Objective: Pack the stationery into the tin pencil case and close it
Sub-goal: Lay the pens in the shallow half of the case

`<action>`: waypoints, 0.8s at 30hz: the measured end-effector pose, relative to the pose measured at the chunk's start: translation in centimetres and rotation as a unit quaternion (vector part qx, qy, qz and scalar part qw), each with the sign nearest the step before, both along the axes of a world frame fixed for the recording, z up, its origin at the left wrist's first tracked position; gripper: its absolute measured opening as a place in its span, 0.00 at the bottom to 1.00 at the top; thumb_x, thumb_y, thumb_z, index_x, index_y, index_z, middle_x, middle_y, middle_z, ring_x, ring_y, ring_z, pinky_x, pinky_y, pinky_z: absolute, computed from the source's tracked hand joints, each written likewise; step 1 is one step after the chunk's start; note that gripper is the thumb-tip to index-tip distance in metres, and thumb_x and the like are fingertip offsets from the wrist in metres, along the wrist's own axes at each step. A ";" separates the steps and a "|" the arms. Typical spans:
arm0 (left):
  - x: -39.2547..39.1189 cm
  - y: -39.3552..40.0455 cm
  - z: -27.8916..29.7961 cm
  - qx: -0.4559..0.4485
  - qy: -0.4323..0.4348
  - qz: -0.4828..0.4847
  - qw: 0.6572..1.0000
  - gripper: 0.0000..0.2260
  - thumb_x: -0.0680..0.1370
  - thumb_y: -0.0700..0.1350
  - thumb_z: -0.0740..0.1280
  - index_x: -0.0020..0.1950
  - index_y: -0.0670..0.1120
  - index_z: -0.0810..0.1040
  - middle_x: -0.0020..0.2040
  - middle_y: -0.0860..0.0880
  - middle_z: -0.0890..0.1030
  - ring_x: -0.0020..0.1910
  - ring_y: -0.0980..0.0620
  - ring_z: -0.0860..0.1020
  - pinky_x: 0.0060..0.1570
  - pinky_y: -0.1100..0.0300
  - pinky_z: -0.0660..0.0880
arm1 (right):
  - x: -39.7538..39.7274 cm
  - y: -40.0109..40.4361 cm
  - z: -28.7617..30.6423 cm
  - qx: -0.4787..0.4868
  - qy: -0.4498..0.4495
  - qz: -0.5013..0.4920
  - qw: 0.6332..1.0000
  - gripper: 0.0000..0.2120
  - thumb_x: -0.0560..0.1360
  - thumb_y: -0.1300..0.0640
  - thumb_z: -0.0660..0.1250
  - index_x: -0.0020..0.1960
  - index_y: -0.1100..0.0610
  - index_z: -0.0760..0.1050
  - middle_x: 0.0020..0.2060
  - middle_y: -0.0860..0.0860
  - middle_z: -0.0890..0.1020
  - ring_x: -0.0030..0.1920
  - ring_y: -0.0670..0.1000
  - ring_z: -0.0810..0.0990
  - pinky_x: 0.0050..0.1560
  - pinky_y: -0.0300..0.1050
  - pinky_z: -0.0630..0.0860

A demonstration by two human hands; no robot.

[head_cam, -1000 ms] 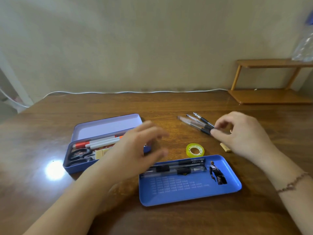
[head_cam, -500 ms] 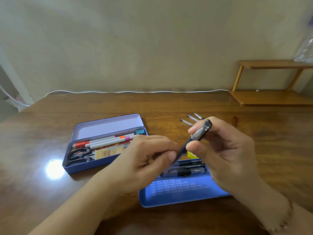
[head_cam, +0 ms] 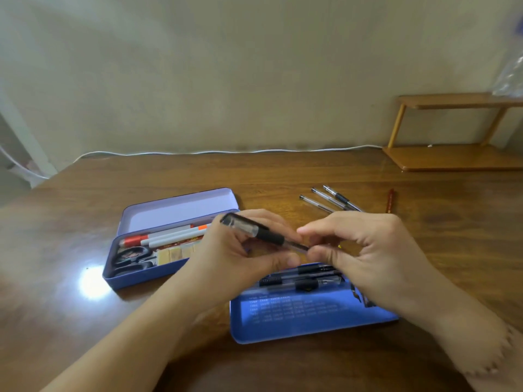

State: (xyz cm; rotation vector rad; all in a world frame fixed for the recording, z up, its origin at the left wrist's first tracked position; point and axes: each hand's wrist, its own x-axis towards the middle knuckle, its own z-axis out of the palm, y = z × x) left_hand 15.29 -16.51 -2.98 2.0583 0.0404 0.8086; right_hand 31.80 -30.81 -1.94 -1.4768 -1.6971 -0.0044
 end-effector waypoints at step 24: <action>-1.7 2.1 0.3 0.325 0.270 -0.028 0.906 0.07 0.68 0.53 0.74 0.40 0.57 0.77 0.47 0.61 0.74 0.52 0.58 0.71 0.49 0.64 0.69 | 0.2 0.2 -1.4 -0.167 -0.246 -0.029 0.954 0.07 0.72 0.43 0.71 0.46 0.44 0.83 0.39 0.39 0.81 0.42 0.44 0.74 0.34 0.45 0.75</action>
